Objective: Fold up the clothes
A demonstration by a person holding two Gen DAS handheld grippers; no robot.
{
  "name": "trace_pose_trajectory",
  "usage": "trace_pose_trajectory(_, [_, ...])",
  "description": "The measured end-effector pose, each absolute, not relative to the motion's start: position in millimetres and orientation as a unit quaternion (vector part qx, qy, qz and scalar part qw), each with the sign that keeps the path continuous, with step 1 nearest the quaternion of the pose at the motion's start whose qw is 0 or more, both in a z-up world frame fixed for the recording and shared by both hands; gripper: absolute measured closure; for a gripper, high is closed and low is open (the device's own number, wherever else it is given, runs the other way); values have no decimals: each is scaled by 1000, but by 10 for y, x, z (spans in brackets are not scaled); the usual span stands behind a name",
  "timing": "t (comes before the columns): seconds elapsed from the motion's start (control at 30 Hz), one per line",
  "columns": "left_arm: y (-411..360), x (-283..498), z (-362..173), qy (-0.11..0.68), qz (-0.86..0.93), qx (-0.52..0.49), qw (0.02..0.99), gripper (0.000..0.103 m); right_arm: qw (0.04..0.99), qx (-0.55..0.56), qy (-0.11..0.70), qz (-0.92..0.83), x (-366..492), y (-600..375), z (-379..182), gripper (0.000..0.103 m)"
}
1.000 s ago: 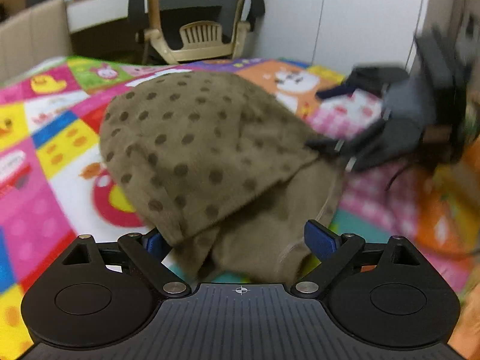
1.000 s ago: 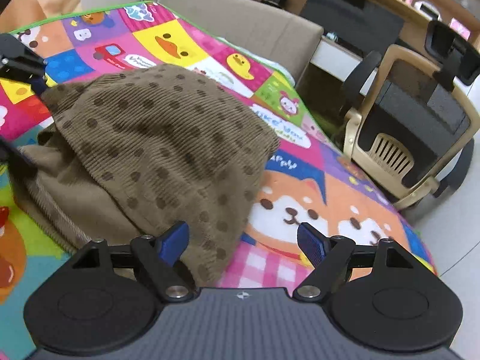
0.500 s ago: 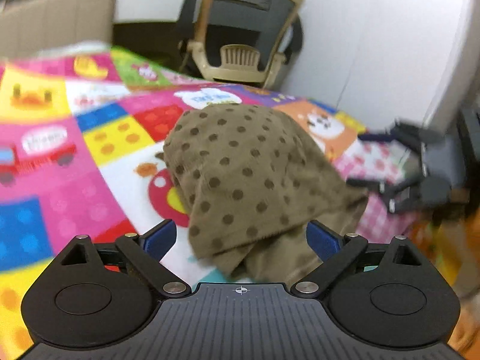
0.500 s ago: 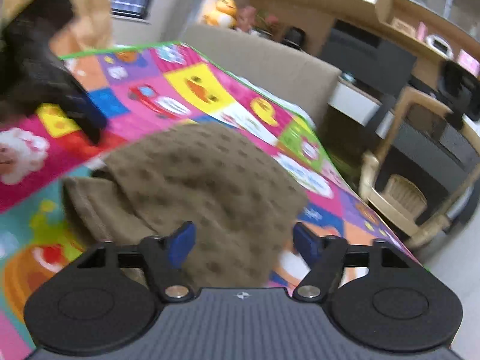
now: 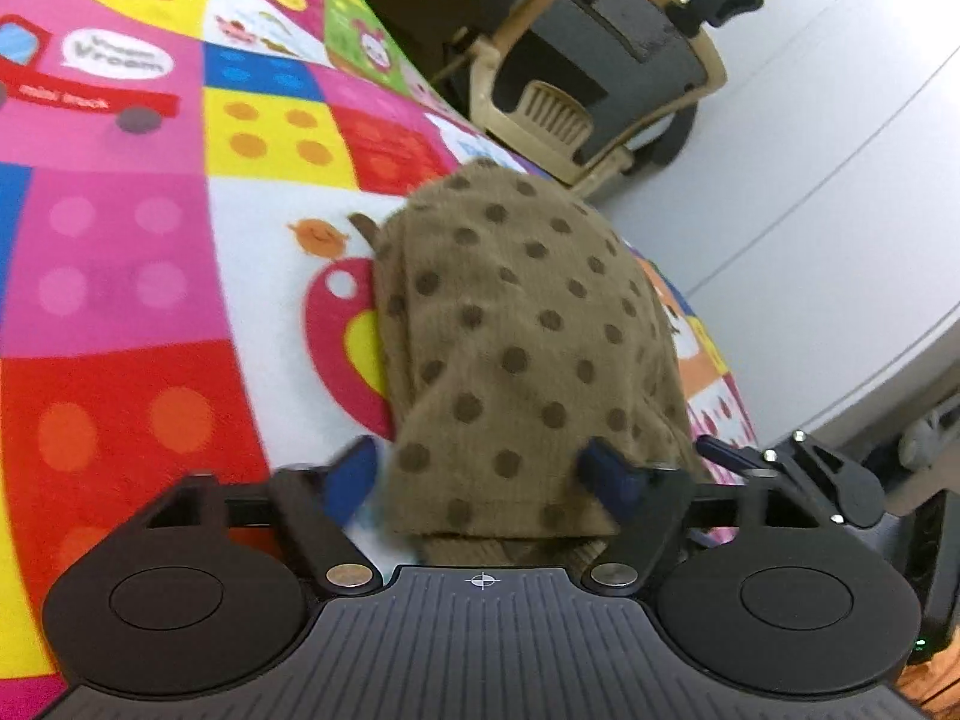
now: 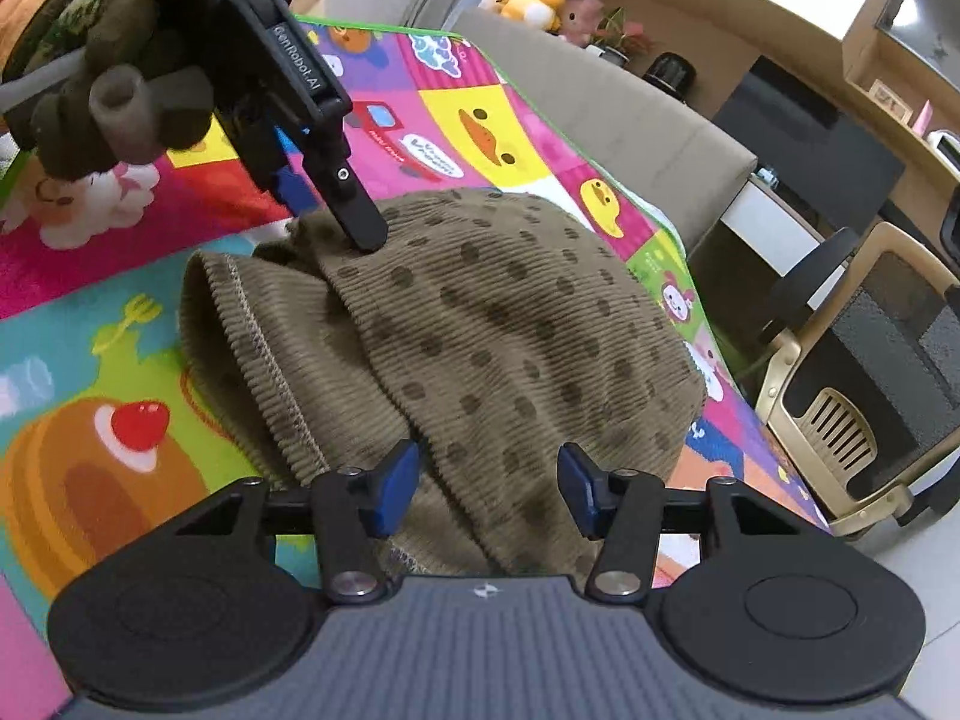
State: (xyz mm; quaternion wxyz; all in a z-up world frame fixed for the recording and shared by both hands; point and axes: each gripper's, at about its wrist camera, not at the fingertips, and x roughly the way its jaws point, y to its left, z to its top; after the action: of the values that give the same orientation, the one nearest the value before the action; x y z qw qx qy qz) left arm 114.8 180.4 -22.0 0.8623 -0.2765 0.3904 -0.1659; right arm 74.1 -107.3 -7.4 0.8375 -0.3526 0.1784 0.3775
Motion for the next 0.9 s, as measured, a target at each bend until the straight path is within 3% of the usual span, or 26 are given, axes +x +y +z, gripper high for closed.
trace_pose_trajectory(0.03, [1793, 1138, -201, 388, -168, -275, 863, 50, 839, -353, 177, 375, 736, -1080, -74, 68])
trace_pose_trajectory(0.1, [1770, 1106, -126, 380, -172, -269, 868, 74, 847, -351, 169, 363, 751, -1102, -39, 90])
trace_pose_trajectory(0.17, [1743, 1051, 13, 364, -176, -258, 877, 76, 859, -340, 155, 349, 799, -1145, 64, 92])
trace_pose_trajectory(0.23, [1699, 999, 151, 348, -192, -257, 881, 84, 866, -334, 149, 341, 810, -1215, 162, 94])
trace_pose_trajectory(0.33, [1564, 921, 285, 341, -214, -242, 883, 85, 864, -340, 160, 335, 790, -1318, 165, 94])
trace_pose_trajectory(0.5, [1350, 884, 6, 408, -210, -204, 865, 85, 848, -339, 224, 341, 777, -1520, -62, 94])
trace_pose_trajectory(0.57, [1313, 855, -101, 433, -200, -181, 860, 77, 844, -325, 244, 349, 778, -1616, -87, 93])
trace_pose_trajectory(0.67, [1368, 818, 76, 409, -207, -165, 873, 68, 860, -273, 239, 358, 859, -1722, 146, 89])
trace_pose_trajectory(0.8, [1458, 845, 544, 325, -217, -161, 906, 31, 881, -163, 234, 377, 1170, -1682, 455, 62])
trace_pose_trajectory(0.9, [1468, 1042, 772, 268, -209, -173, 924, 30, 885, -77, 236, 394, 1495, -1537, 589, 55])
